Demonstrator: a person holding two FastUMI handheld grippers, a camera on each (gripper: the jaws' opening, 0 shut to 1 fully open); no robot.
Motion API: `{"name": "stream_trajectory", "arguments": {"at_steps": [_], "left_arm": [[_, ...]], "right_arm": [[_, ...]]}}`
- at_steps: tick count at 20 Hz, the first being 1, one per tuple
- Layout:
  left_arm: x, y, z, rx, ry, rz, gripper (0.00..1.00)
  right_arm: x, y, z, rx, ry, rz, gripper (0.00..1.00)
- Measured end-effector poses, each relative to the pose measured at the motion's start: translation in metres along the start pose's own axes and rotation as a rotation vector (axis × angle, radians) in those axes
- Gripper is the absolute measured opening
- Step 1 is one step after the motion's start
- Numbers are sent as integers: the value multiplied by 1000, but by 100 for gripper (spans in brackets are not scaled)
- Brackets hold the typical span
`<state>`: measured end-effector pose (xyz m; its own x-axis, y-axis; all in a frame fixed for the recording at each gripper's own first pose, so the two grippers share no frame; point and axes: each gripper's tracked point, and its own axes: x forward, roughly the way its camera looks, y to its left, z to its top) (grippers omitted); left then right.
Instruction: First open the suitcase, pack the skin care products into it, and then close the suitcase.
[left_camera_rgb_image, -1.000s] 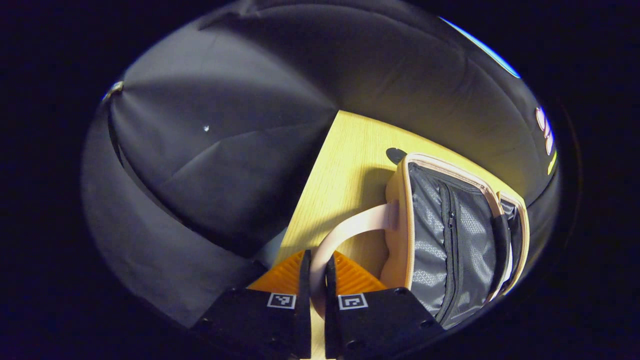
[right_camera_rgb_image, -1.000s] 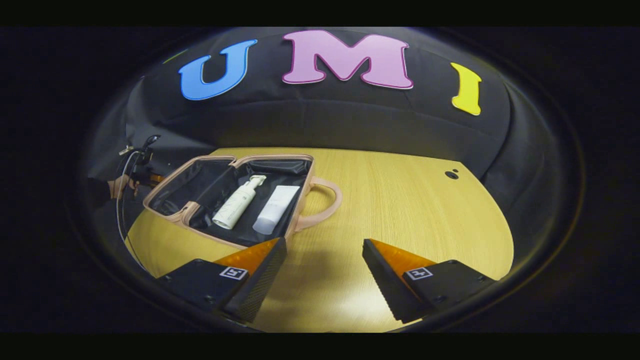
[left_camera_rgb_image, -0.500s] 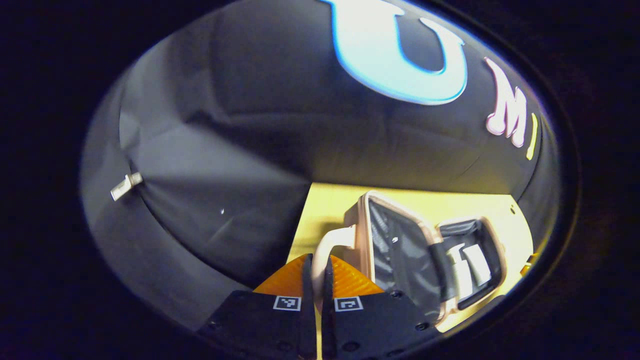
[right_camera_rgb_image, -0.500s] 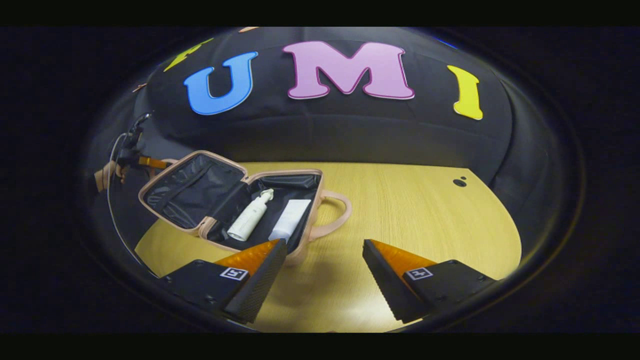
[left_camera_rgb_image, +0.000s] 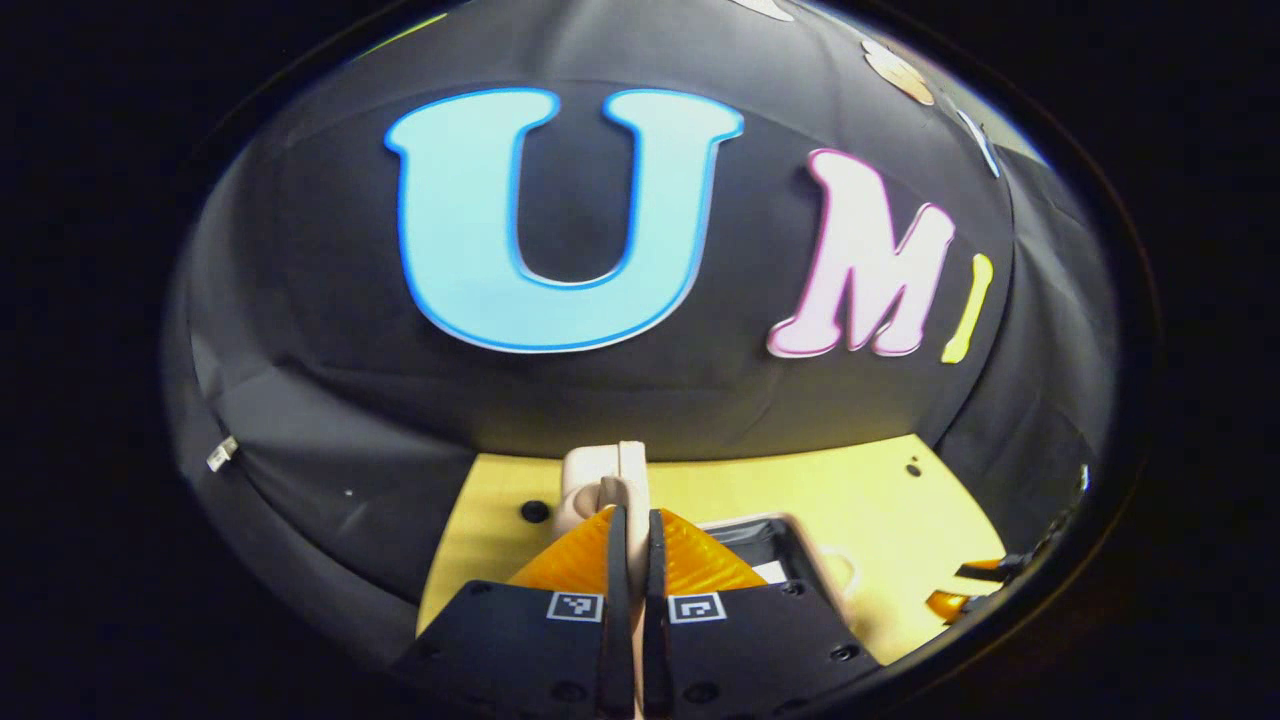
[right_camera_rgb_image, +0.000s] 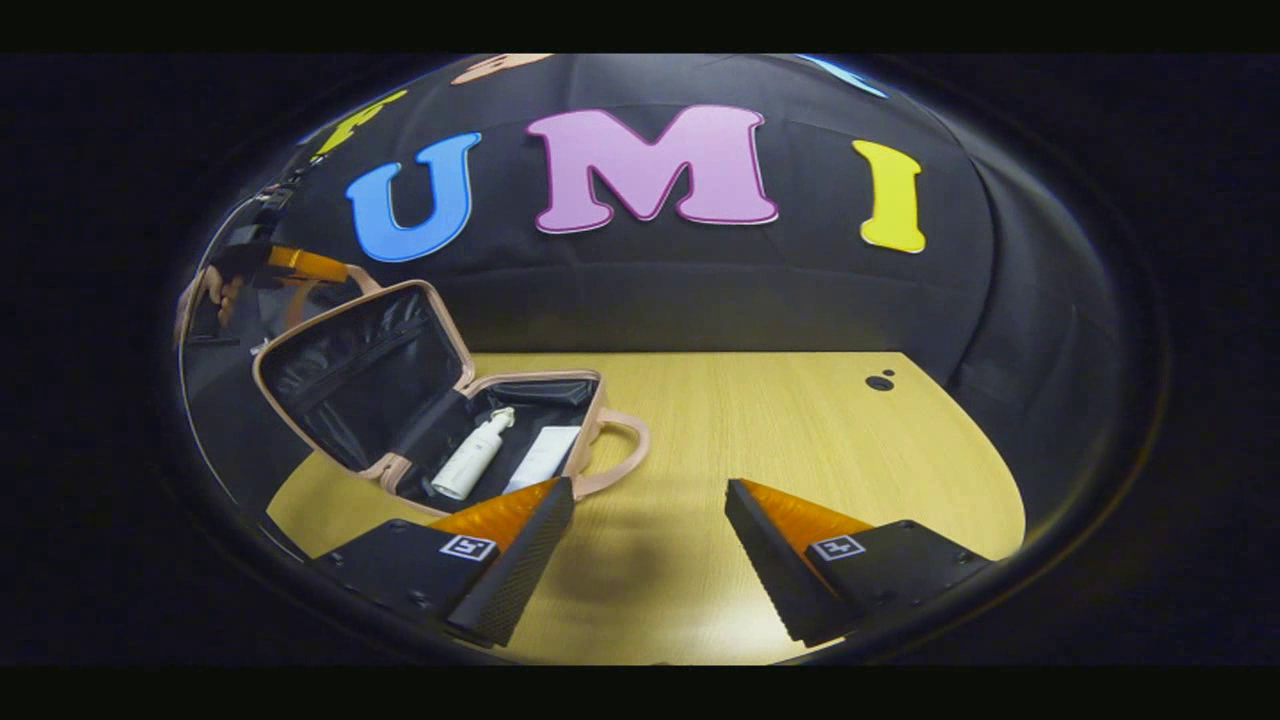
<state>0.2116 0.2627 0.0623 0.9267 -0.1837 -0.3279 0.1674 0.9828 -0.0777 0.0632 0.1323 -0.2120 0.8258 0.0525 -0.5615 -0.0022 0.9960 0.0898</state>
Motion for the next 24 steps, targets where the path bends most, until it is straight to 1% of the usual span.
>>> {"name": "stream_trajectory", "arguments": {"at_steps": [3, 6, 9, 11, 14, 16, 18, 19, 21, 22, 23, 24], "left_arm": [[6, -68, -6, -11, -12, -83, 9], [27, -138, -29, -46, -8, -134, 9], [61, -201, -71, -88, 45, -184, 9], [86, -238, -114, -96, 105, -215, 9], [119, -261, -179, -73, 213, -205, 10], [133, -266, -203, -81, 263, -200, 10], [136, -271, -209, -107, 251, -208, 10], [138, -271, -210, -108, 240, -191, 10], [133, -274, -207, -129, 206, -183, 13], [124, -279, -199, -152, 189, -212, 17], [114, -281, -189, -164, 155, -224, 21], [94, -278, -178, -168, 119, -233, 27]], "right_arm": [[-6, -26, 6, 11, -14, -14, 98], [-10, -59, 9, 36, -29, -57, 98], [-11, -87, 0, 71, -12, -93, 97], [-14, -103, -6, 79, -1, -116, 98], [-16, -119, -18, 94, 24, -137, 97], [-16, -127, -24, 105, 31, -151, 98], [-17, -130, -25, 119, 24, -158, 98], [-18, -131, -26, 120, 24, -161, 98], [-25, -131, -22, 119, 10, -167, 98], [-31, -131, -17, 118, -7, -171, 97], [-36, -129, -11, 112, -27, -173, 97], [-43, -127, -6, 102, -43, -176, 98]]}}
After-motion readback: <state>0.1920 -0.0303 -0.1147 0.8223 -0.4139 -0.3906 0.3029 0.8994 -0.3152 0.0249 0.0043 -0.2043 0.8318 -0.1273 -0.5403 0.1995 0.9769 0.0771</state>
